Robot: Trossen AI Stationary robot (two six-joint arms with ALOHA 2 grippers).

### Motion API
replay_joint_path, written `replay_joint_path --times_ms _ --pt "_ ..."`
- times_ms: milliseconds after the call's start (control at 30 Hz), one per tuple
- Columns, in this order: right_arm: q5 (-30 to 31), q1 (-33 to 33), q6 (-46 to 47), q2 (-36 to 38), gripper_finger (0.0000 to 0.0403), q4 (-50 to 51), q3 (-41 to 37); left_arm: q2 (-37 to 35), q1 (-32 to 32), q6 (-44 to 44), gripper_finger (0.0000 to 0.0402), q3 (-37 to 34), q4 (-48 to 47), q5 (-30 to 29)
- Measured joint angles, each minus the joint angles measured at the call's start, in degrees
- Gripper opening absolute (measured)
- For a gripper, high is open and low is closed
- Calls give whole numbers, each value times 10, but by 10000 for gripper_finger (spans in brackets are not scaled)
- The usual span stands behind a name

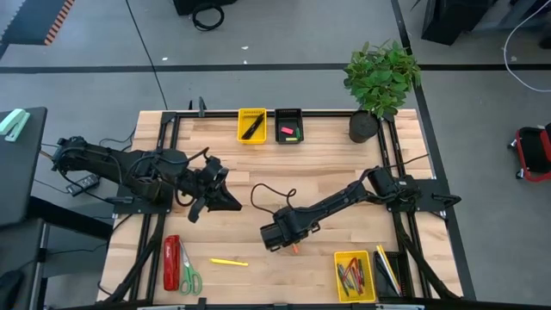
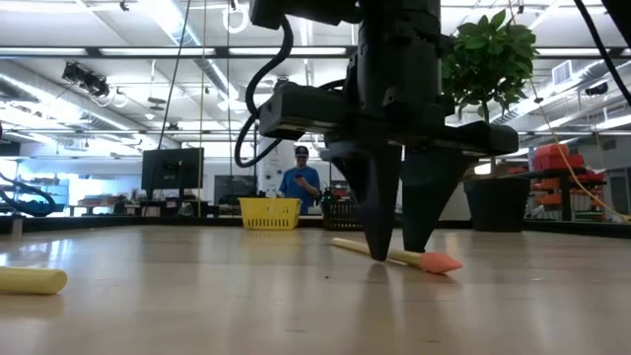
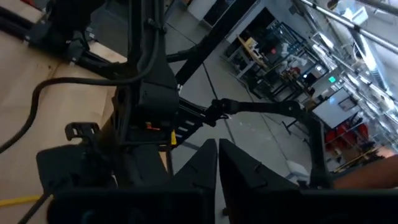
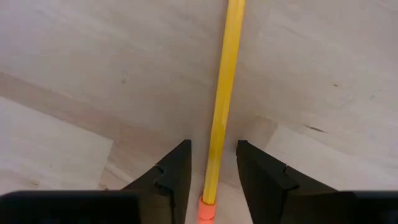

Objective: Sort crayons/erasers/pens/pencils in bins
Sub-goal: Put the yellow pencil into the bottom black bin

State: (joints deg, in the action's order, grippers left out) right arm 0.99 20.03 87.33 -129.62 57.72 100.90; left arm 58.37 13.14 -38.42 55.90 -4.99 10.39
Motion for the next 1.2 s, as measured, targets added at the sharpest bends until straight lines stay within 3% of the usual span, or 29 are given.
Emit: replay_joint_path --times_ms 467,833,1200 --pt "0 4 -46 2 21 1 0 0 0 -14 24 0 -6 15" --pt "-6 7 -68 45 15 26 2 -1 0 -14 15 -1 -34 15" --pt "-3 38 -15 152 9 116 3 -1 3 -40 24 -1 -35 19"
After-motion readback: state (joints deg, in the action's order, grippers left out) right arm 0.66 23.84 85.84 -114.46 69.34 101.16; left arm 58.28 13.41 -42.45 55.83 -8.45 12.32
